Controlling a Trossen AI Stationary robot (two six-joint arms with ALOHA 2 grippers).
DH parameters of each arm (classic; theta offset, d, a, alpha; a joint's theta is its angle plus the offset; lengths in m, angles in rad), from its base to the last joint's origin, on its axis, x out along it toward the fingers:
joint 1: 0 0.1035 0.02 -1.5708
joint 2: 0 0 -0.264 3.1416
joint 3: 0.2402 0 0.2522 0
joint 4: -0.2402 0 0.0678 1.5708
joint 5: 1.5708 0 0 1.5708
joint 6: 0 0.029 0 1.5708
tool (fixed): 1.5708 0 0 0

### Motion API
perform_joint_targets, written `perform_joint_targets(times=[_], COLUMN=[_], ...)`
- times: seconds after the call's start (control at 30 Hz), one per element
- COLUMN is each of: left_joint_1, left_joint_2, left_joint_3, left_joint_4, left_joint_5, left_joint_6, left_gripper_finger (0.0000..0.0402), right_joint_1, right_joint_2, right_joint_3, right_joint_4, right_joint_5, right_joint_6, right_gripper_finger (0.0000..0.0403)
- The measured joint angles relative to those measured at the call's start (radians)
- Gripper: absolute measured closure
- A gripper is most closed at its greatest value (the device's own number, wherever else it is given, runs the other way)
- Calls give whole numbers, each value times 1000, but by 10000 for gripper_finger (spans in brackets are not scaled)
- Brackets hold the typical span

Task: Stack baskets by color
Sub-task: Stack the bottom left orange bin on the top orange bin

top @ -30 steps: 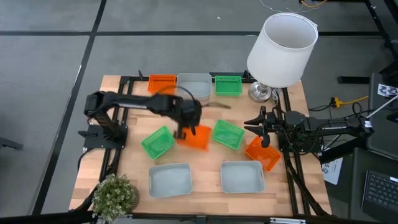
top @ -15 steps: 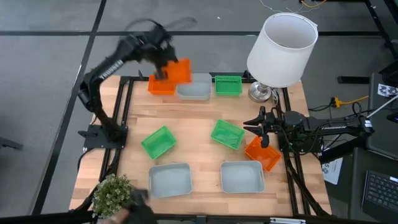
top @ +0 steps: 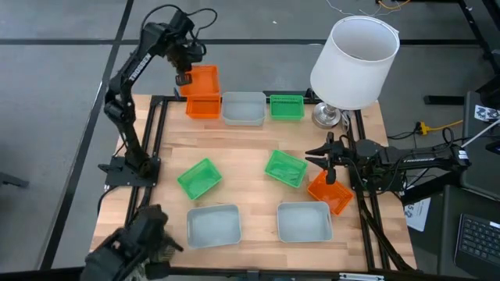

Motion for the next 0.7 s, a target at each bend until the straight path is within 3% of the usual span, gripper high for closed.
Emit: perform_joint_targets(times=[0.37, 0.7], left_joint_1=[40, 12], left_joint_2=[242, 273], left_joint_3=[-1, -1], left_joint_4=[-88, -52], left_joint_5=[-3, 22], left_joint_6=[73, 154], left_gripper_finger=[401, 401], right_joint_1=[0, 0], right_joint_2=[0, 0], right_joint_3=[0, 0], right_joint_4=[1, 1], right_joint_5=[1, 1], right_joint_6=[104, 63], right_gripper_finger=[304, 304])
